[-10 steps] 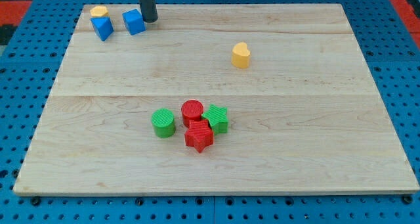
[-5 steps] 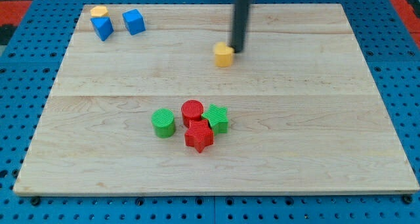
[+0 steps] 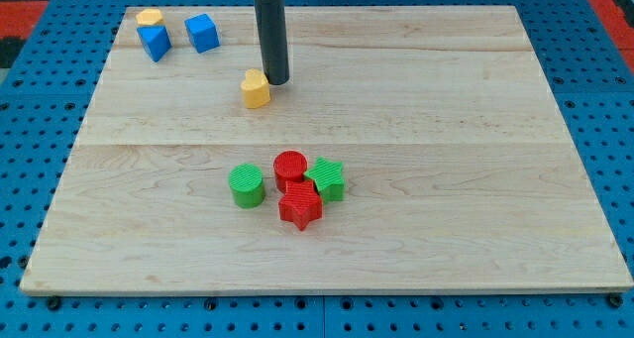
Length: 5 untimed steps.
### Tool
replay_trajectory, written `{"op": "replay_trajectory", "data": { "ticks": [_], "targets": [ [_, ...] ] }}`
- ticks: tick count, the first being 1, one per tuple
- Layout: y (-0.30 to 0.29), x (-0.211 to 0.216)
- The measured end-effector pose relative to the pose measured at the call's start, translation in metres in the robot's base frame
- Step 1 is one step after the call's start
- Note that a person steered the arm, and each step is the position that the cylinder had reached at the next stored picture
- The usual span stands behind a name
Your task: Push the yellow heart towards the center left
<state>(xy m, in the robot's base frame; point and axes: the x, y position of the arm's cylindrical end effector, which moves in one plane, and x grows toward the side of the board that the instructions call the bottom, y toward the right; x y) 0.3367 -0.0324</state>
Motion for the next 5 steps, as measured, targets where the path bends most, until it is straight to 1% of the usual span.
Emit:
{"op": "replay_trajectory", "data": {
  "ticks": [1, 2, 3, 4, 5],
  "targets": [
    [0.032, 0.026],
    [-0.058, 0.009],
    [-0.134, -0.017],
    [-0.068, 0.009],
    [-0.084, 0.043]
  ]
}}
